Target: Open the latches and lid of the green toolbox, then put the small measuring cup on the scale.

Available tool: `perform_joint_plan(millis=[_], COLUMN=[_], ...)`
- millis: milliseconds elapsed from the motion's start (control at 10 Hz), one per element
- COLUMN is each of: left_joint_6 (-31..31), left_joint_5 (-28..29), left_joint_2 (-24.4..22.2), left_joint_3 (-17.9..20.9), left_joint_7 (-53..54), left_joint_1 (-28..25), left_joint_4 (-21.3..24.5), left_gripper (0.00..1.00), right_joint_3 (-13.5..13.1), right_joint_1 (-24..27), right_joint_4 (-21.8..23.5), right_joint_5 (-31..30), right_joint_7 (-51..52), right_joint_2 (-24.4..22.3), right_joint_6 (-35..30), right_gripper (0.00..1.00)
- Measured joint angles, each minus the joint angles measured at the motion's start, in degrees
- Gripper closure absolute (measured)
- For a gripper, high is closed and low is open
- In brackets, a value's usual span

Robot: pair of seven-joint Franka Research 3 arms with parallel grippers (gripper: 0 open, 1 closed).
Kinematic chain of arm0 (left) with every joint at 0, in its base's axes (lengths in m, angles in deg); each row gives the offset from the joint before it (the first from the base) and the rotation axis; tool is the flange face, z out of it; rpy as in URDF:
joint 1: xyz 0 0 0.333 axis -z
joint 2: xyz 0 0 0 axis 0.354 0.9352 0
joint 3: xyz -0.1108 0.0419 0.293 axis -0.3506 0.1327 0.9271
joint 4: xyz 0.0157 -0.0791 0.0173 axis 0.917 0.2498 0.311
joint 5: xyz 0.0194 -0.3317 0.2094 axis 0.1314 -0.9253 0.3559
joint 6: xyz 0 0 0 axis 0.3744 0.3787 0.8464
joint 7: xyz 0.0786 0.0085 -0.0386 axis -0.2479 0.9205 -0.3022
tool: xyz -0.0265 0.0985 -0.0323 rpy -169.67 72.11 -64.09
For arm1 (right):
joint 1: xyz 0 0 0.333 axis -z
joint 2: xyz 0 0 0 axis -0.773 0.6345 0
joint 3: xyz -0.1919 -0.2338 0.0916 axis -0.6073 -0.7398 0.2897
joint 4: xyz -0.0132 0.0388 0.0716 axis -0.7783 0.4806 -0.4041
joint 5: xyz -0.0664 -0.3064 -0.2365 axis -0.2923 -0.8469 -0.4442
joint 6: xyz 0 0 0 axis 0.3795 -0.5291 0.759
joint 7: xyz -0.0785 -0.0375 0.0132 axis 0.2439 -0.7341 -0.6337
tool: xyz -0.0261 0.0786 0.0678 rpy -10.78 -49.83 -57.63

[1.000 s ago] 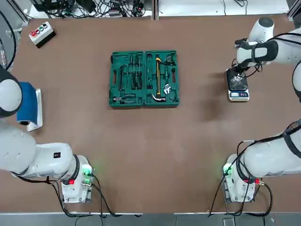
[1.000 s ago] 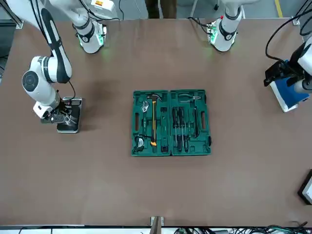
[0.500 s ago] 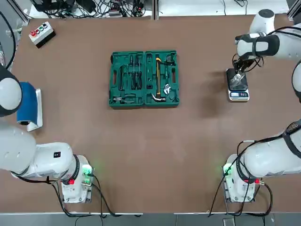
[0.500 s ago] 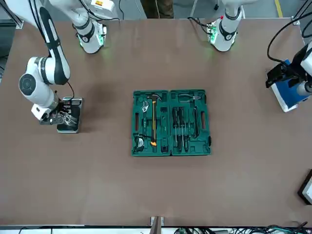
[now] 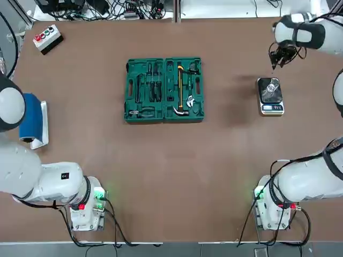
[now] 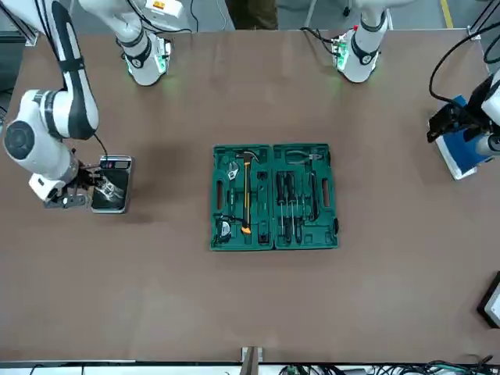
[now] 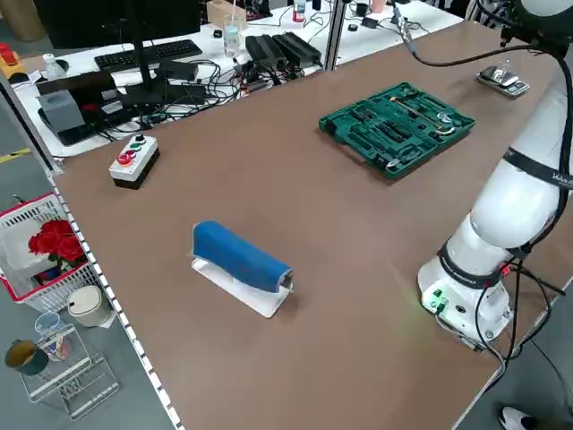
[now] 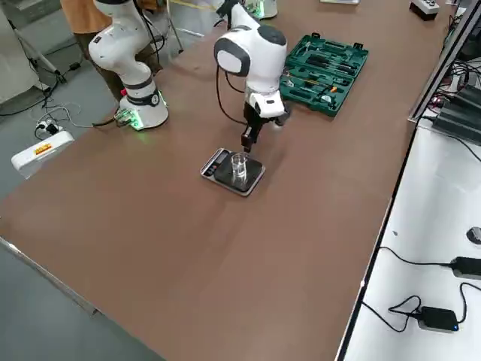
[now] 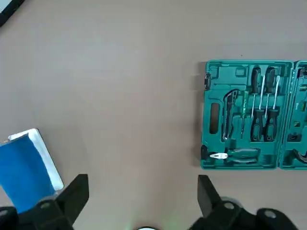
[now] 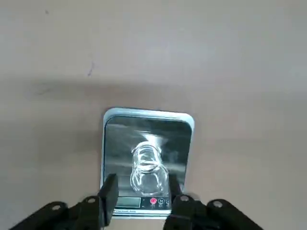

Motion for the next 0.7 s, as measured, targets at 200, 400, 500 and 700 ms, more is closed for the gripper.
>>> perform_joint_plan(millis=[200,400,500,700], left_joint_6=[0.0,-0.1,-0.1,-0.1], left_joint_5=[0.0,0.0,0.0,0.0], left_joint_2=[0.0,0.0,0.0,0.0], left_joint_3=[-0.1,-0.2,-0.2,0.0], left_joint_7=[-0.1,-0.1,-0.1,-0.1], left_joint_1=[0.2,0.3,0.3,0.0], left_joint_4=[-0.1,-0.4,-0.4,-0.5], left_gripper=[0.00,0.00,0.00,0.00], right_joint_3=[0.6,2.4,3.6,4.9], right_joint_1=[0.0,0.1,0.2,0.2], right_joint_4=[-7.7,-15.2,-18.9,-25.9], right_joint_5=[1.1,4.0,4.4,4.5], right_joint_7=[0.0,-0.1,-0.7,-1.7], right_joint_2=[-0.8,-2.3,-2.9,-3.4], right_joint_6=[-6.7,-15.1,-19.3,-26.2], right_gripper=[0.19,0.00,0.00,0.00])
